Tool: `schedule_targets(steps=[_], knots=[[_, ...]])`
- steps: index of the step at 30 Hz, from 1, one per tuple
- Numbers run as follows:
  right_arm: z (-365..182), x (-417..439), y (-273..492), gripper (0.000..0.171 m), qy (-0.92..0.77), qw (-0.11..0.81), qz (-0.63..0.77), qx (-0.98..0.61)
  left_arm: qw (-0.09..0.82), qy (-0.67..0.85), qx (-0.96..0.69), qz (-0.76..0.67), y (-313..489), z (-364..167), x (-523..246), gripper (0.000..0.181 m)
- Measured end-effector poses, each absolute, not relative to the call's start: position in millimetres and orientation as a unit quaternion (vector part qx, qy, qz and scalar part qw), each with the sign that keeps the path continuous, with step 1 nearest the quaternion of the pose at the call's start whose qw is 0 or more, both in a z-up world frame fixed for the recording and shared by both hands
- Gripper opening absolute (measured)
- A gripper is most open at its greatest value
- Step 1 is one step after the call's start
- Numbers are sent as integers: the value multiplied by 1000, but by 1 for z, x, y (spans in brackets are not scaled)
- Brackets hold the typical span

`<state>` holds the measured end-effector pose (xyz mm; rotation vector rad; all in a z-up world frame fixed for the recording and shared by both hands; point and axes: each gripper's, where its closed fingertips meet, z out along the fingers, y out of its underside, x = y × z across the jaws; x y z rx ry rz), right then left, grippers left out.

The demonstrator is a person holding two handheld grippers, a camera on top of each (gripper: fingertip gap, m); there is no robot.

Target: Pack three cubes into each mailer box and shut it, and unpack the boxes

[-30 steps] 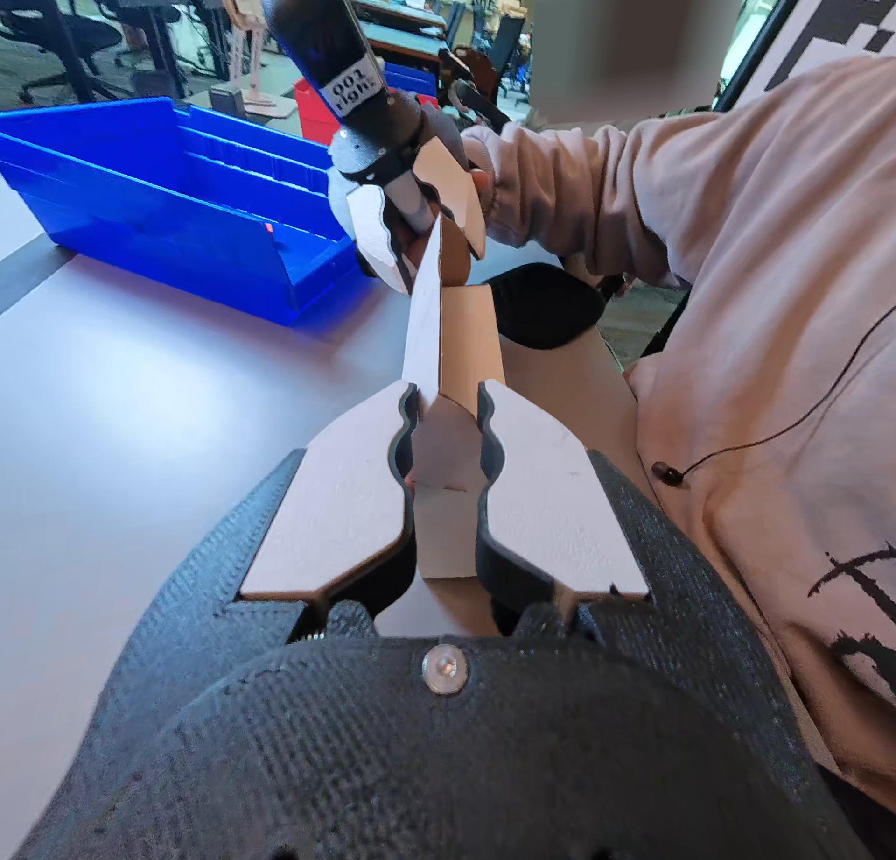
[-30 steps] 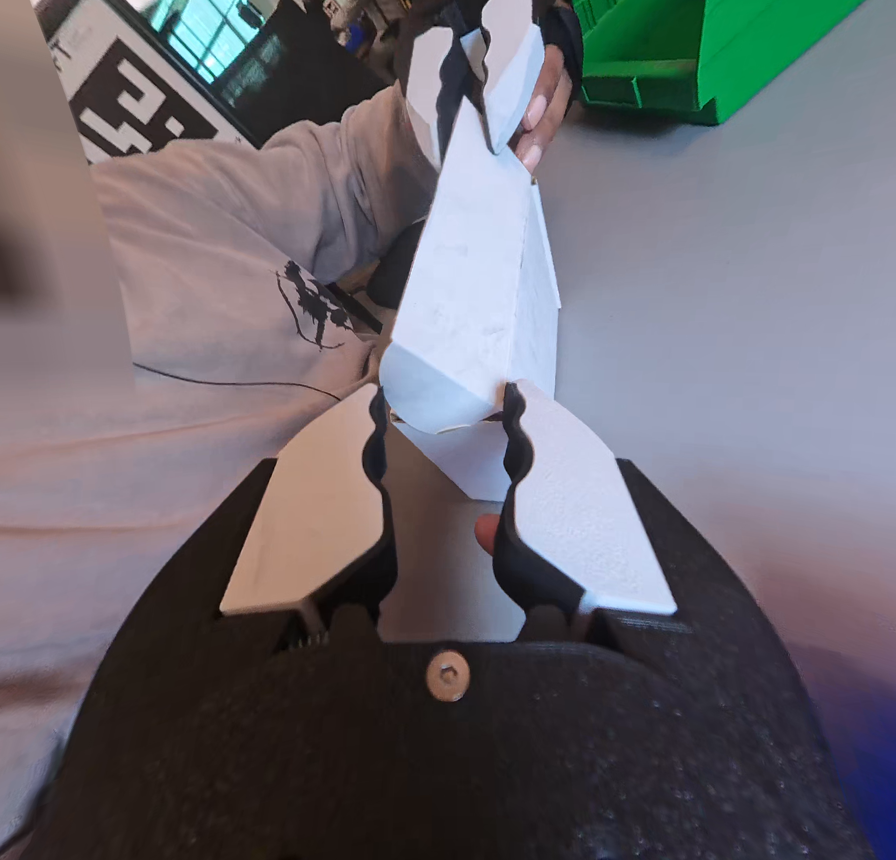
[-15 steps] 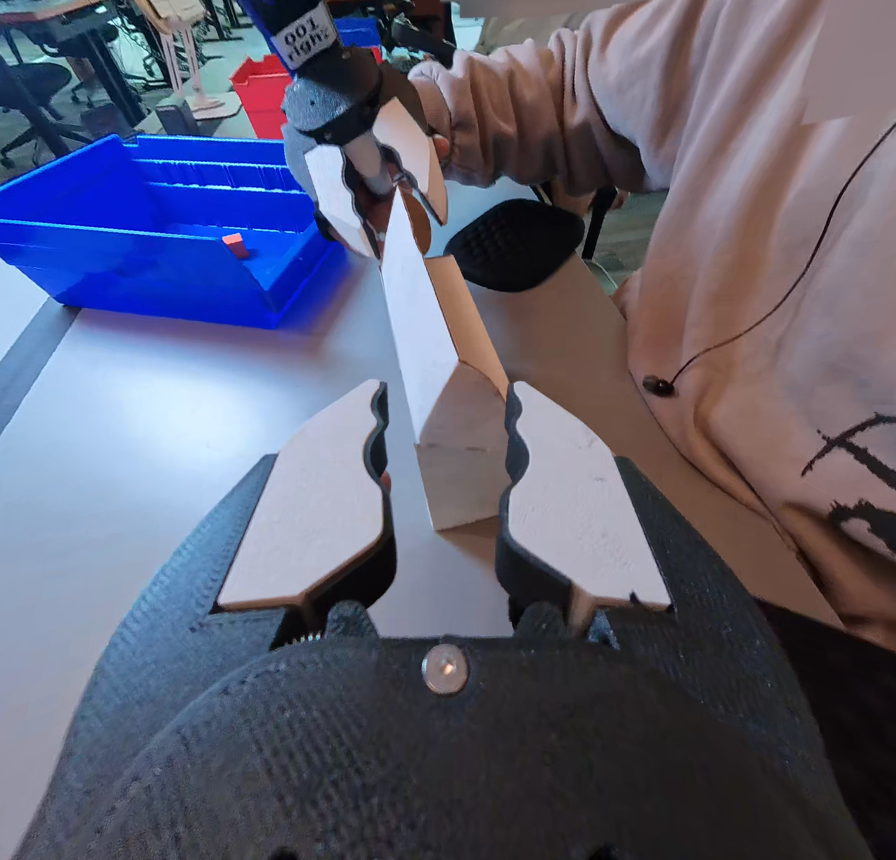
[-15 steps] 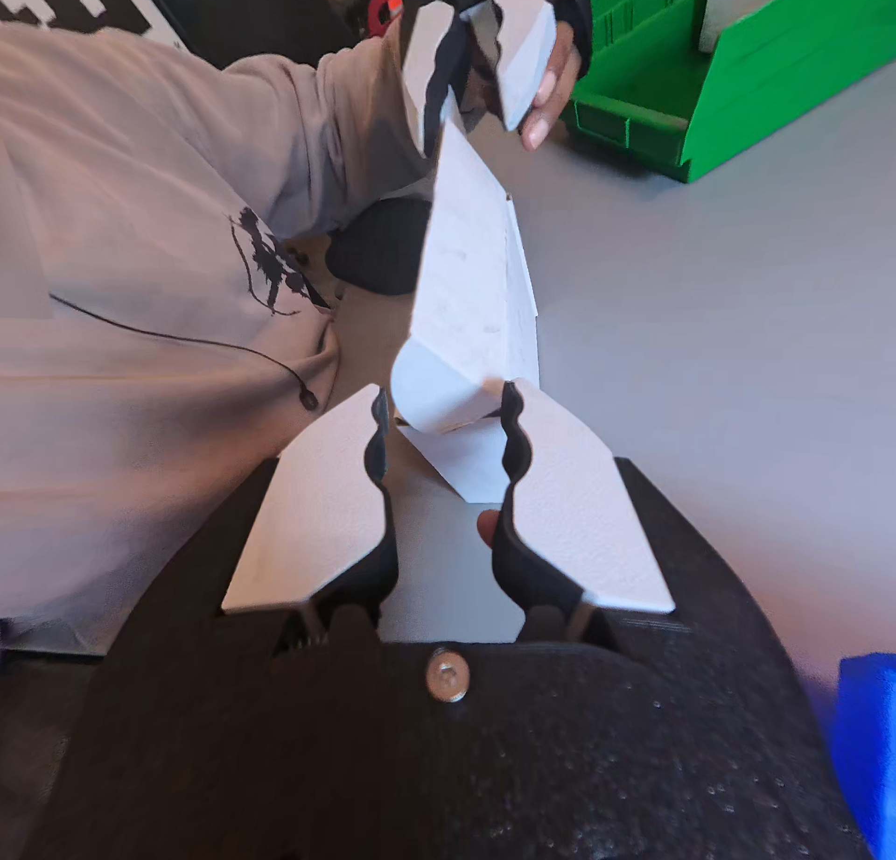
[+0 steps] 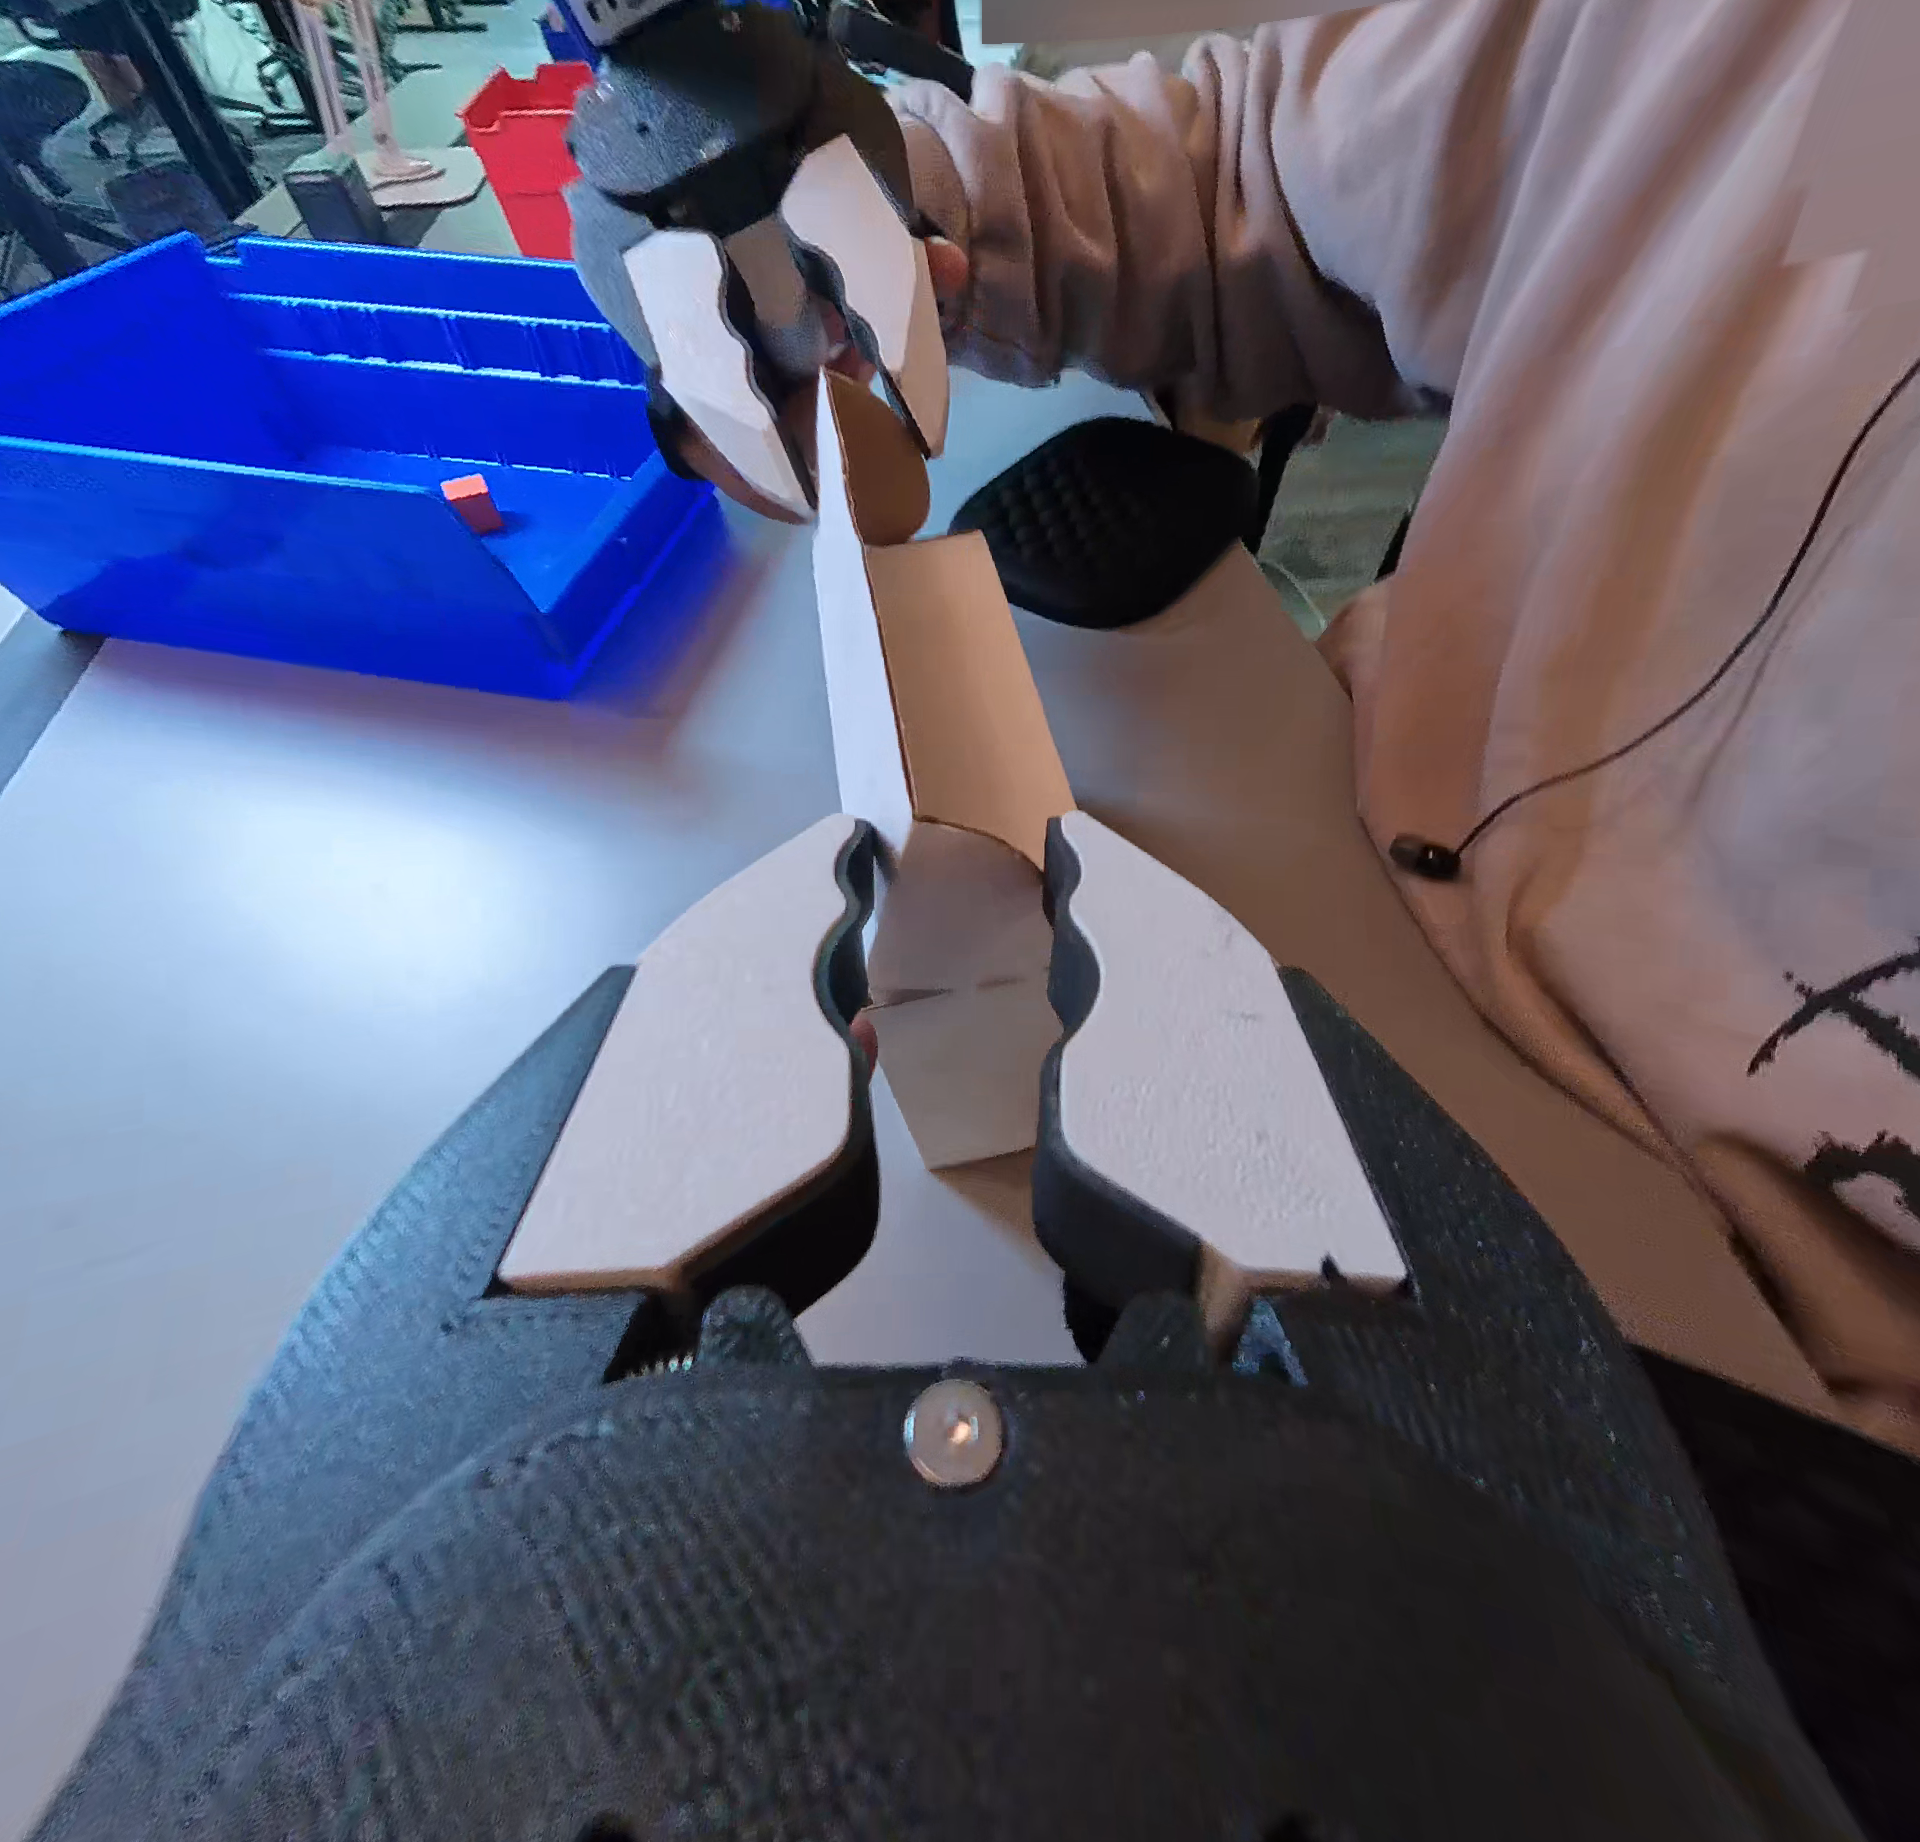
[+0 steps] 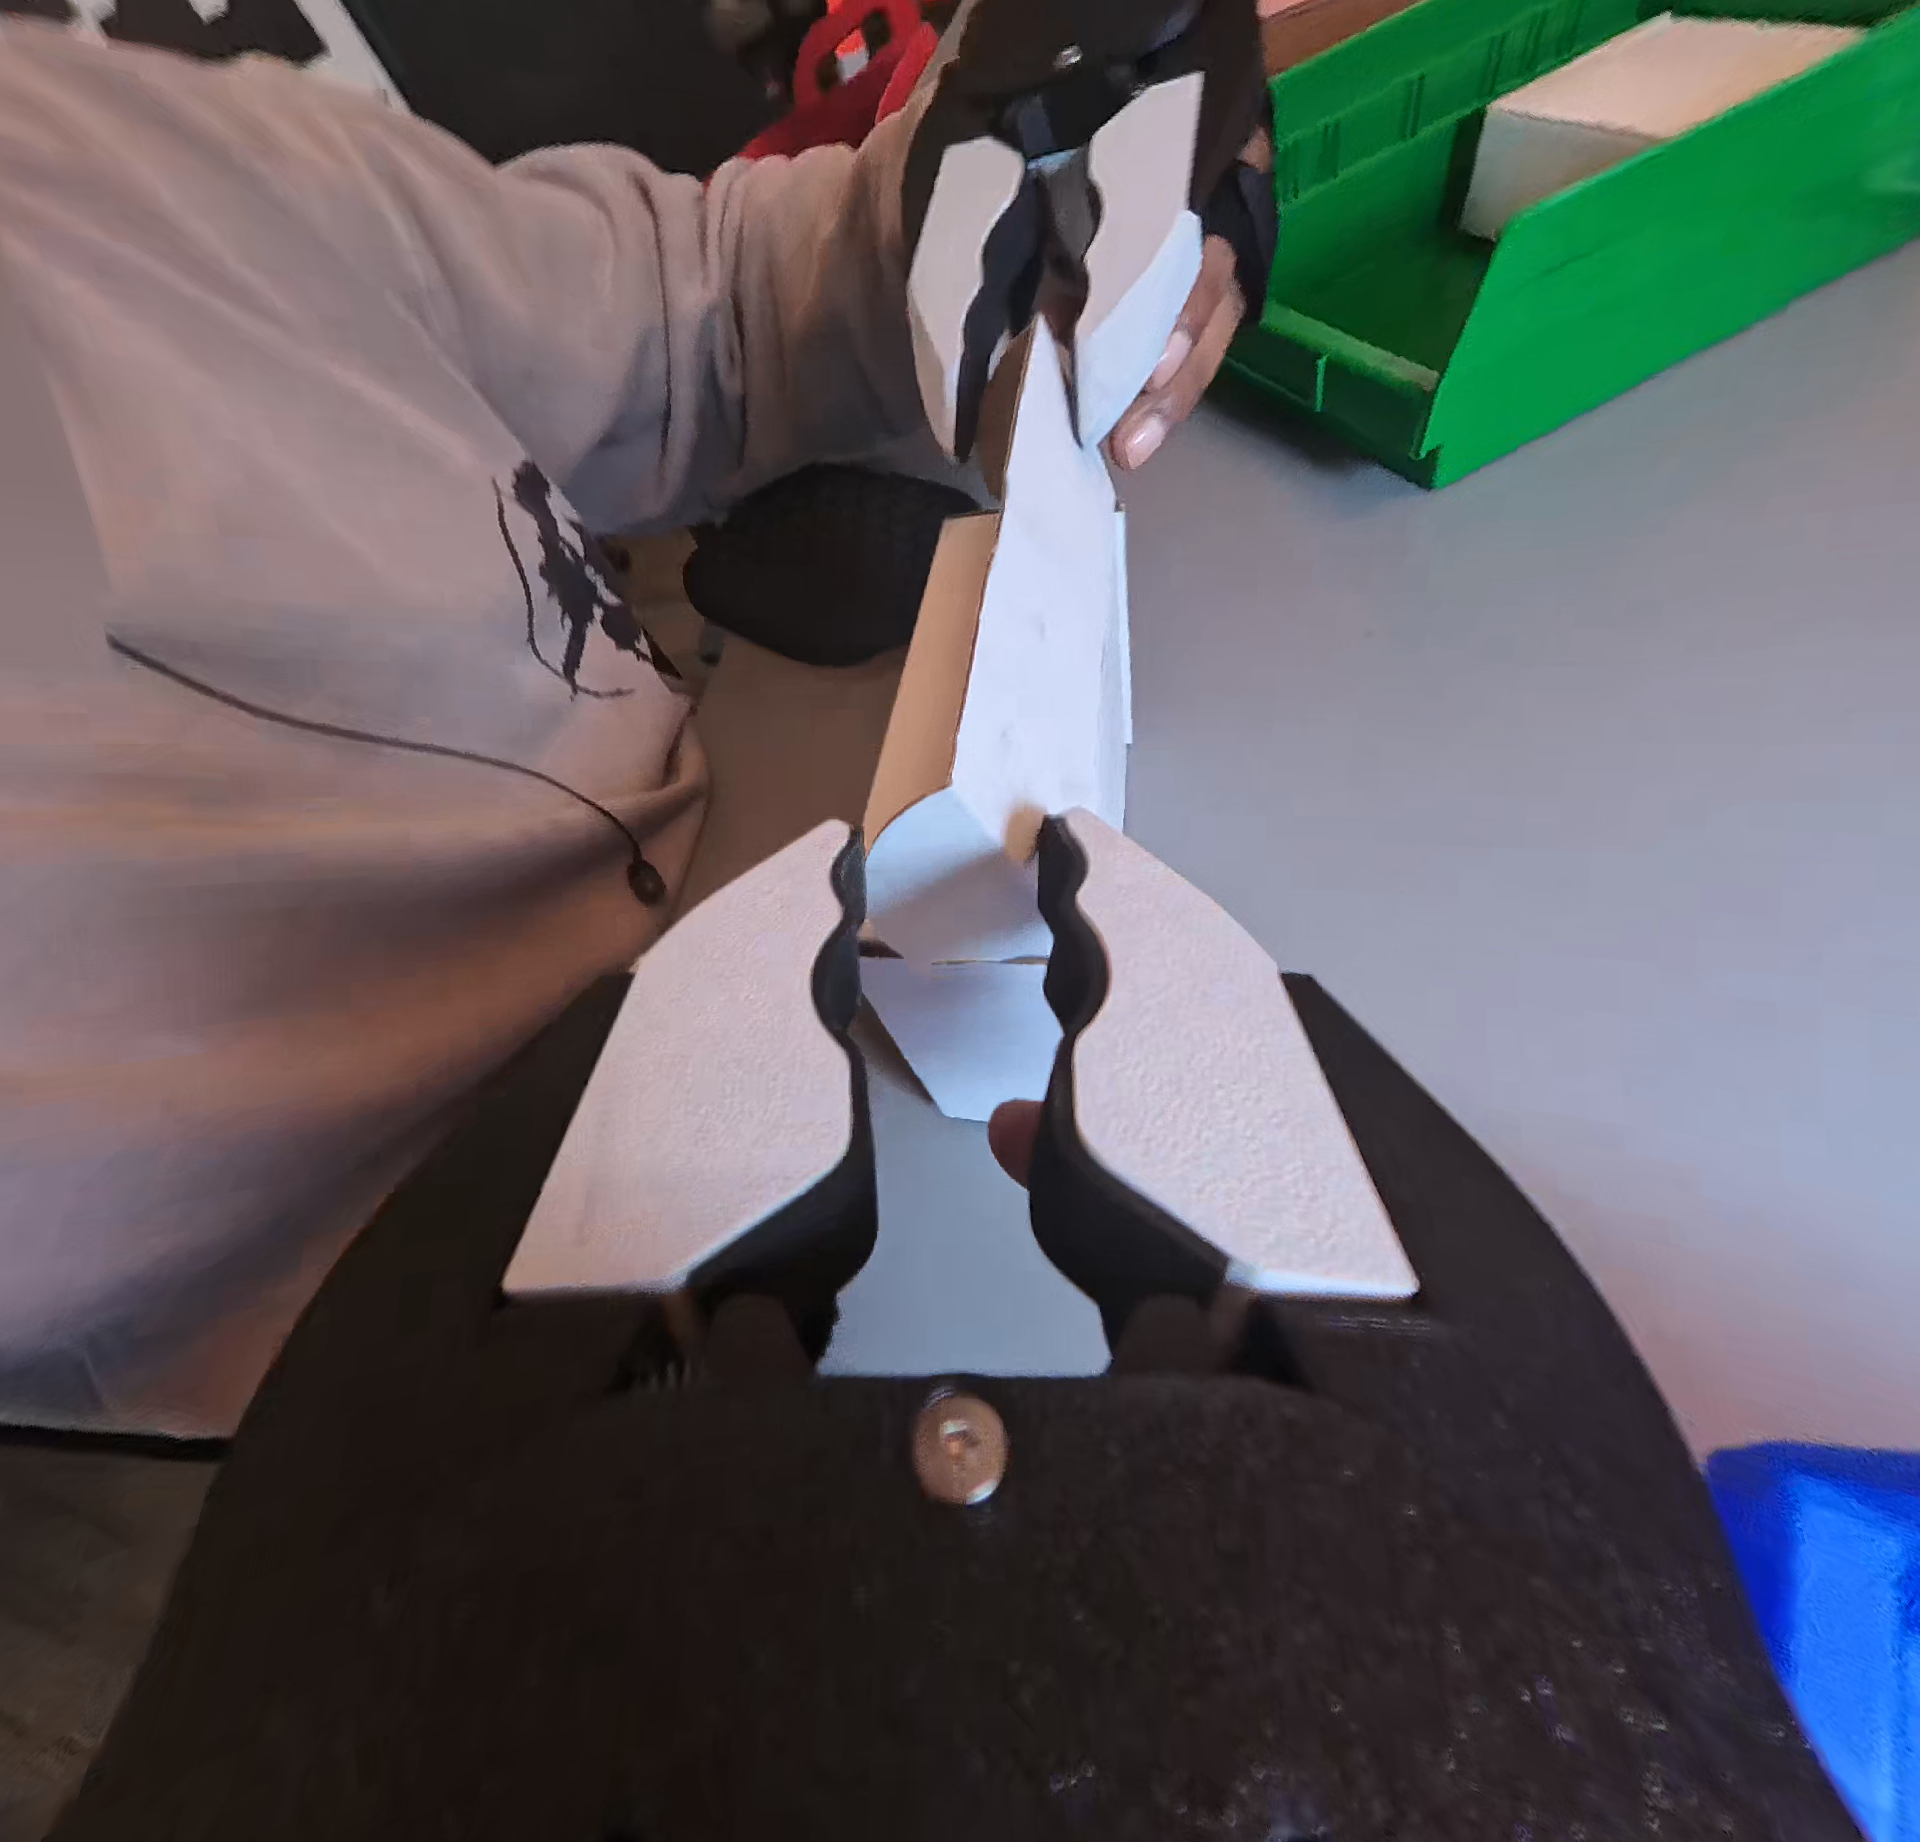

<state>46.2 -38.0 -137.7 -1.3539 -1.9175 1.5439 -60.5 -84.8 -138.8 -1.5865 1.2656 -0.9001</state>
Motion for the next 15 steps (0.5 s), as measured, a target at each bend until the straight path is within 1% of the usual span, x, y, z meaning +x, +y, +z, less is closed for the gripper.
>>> schedule_targets(steps=[2, 5, 12, 15], knots=[[-138, 45, -35, 31, -633, 136, 569, -506, 450, 475, -649, -388, -82, -137, -60, 31], [-137, 45, -36, 31, -596, 124, 595, -525, 448, 433, -662, -416, -80, -135, -60, 30], [-139, 47, -42, 31, -626, 159, 560, -519, 456, 456, -667, -373, -87, -138, -57, 30], [-142, 49, -45, 31, -649, 198, 528, -510, 476, 494, -655, -317, -93, -143, -56, 30]])
